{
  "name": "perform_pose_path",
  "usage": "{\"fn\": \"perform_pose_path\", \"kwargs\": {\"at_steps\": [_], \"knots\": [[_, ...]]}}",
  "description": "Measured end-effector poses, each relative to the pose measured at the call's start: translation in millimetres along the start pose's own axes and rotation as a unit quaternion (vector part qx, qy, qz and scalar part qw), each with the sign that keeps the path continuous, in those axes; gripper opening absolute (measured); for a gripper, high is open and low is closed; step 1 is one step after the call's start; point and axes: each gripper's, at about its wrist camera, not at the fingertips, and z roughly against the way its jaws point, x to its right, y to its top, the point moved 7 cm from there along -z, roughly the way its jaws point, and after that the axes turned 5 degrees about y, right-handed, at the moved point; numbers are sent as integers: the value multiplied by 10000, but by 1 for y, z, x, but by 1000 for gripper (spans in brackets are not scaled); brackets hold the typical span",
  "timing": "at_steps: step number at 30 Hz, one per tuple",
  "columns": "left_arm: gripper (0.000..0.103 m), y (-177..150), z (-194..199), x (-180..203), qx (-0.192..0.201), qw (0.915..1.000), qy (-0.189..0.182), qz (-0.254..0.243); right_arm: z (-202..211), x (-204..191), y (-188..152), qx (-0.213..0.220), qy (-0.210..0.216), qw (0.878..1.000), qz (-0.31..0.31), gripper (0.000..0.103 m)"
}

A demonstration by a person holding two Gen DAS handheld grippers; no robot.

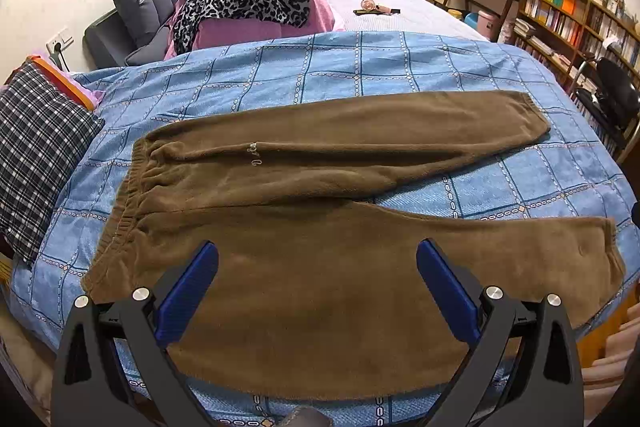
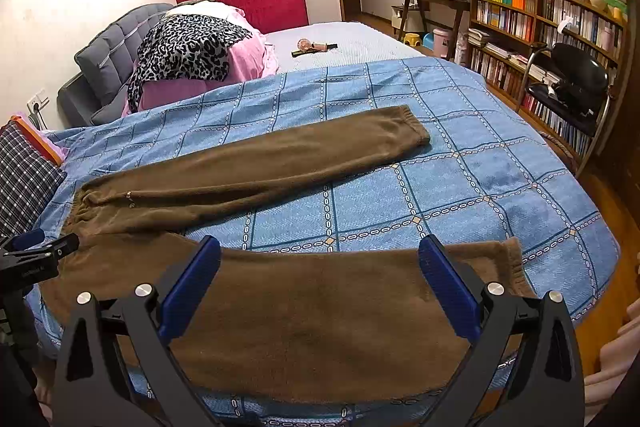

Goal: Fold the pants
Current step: 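Move both grippers over the brown fleece pants toward the waistband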

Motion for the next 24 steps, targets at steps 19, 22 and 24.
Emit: {"fn": "perform_pose_path", "kwargs": {"at_steps": [19, 22, 24], "knots": [[98, 1, -8, -4, -69, 10000, 20, 55, -13, 4, -3, -137, -89, 9999, -17, 100], [98, 0, -14, -8, -137, 9999, 49, 93, -17, 4, -3, -177, -120, 9998, -32, 100], [98, -1, -16, -10, -164, 9998, 62, 115, -21, 6, -4, -231, -131, 9996, -59, 100]]}}
